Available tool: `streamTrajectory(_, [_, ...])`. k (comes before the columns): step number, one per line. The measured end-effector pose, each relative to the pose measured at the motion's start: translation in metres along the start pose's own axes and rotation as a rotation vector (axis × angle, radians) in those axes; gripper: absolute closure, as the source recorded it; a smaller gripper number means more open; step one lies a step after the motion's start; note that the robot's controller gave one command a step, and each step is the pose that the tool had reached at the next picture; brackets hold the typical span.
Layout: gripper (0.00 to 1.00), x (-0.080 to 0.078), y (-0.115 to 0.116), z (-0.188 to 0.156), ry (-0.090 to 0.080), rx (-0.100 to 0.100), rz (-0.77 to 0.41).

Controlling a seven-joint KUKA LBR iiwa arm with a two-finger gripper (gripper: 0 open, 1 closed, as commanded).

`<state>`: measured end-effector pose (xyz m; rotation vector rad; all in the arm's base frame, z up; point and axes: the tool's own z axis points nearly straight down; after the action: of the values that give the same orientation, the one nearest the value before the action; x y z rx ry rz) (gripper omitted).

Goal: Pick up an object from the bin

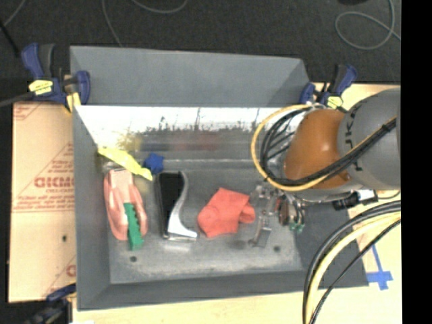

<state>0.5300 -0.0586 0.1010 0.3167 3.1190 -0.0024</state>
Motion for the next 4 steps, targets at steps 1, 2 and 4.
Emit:
streamTrajectory(1, [0.00,-0.002,0.018,0.011,0.002,-0.001,-0.056])
streamTrajectory(2, [0.00,-0.014,0.027,0.018,-0.003,0.000,-0.318])
streamTrajectory(4, [0.00,-0.020,0.070,0.028,-0.007,0.000,-0.346])
